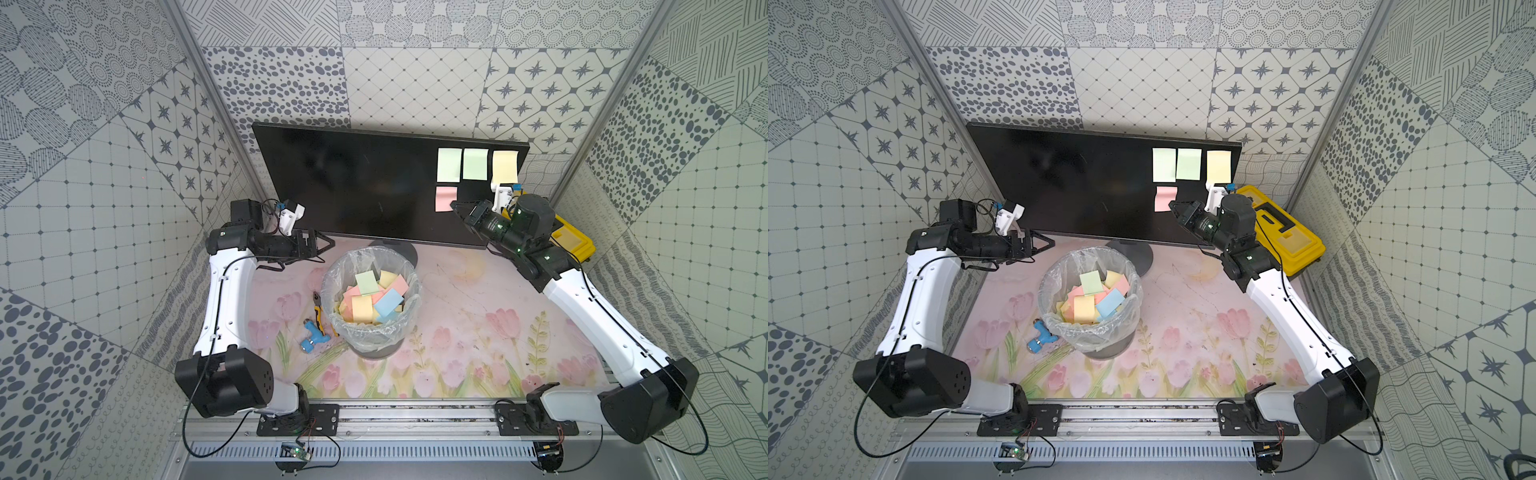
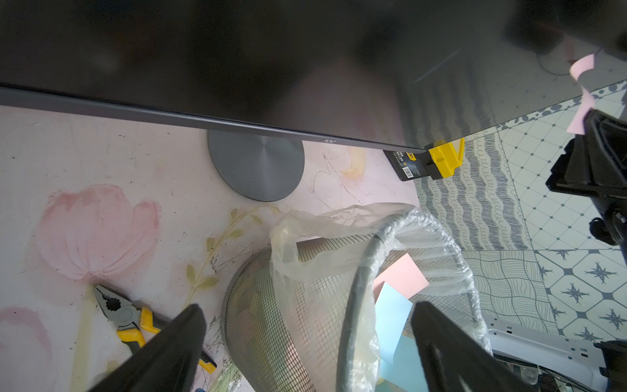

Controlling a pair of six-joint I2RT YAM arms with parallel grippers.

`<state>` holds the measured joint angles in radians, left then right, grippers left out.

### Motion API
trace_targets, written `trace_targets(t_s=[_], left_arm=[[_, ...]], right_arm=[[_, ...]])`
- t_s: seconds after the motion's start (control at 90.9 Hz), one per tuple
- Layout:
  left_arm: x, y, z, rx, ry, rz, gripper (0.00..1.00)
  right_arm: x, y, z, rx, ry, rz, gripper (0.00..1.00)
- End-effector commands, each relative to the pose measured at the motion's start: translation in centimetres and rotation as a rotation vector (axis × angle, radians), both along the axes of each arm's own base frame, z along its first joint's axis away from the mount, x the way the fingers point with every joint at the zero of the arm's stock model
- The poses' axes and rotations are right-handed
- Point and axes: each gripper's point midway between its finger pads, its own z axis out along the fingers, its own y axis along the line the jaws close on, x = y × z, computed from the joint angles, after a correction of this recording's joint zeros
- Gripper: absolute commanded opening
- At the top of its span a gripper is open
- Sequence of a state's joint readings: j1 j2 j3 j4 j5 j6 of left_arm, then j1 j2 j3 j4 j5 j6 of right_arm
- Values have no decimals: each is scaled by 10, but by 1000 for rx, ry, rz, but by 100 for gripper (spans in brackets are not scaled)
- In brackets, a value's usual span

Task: Remove the sticky note from the monitor
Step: Tear off the sticky note from the monitor.

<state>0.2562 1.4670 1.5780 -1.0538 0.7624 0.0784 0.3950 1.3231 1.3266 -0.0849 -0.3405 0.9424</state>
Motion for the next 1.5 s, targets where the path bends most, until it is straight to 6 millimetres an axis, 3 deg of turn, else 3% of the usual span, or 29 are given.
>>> trace_targets(t_s=[0.0,0.925,1.046,1.31,1.486], left_arm=[[3,-2,10,-21,-38,-21,100],[3,-3,11,-26,-40,-21,100],[3,-3,11,-25,-40,-21,100],[4,-2,11,-24,-40,-20,99],[5,-2,11,-26,-39,-21,100]], right_arm=[[-6,2,28,14,-91,23,0],[-31,6,56,-17,-187,57,0],[-36,8,49,-36,-166,70,0],[-51,13,13,-85,-69,95,0],[-66,35,-1,-153,-55,152,0]])
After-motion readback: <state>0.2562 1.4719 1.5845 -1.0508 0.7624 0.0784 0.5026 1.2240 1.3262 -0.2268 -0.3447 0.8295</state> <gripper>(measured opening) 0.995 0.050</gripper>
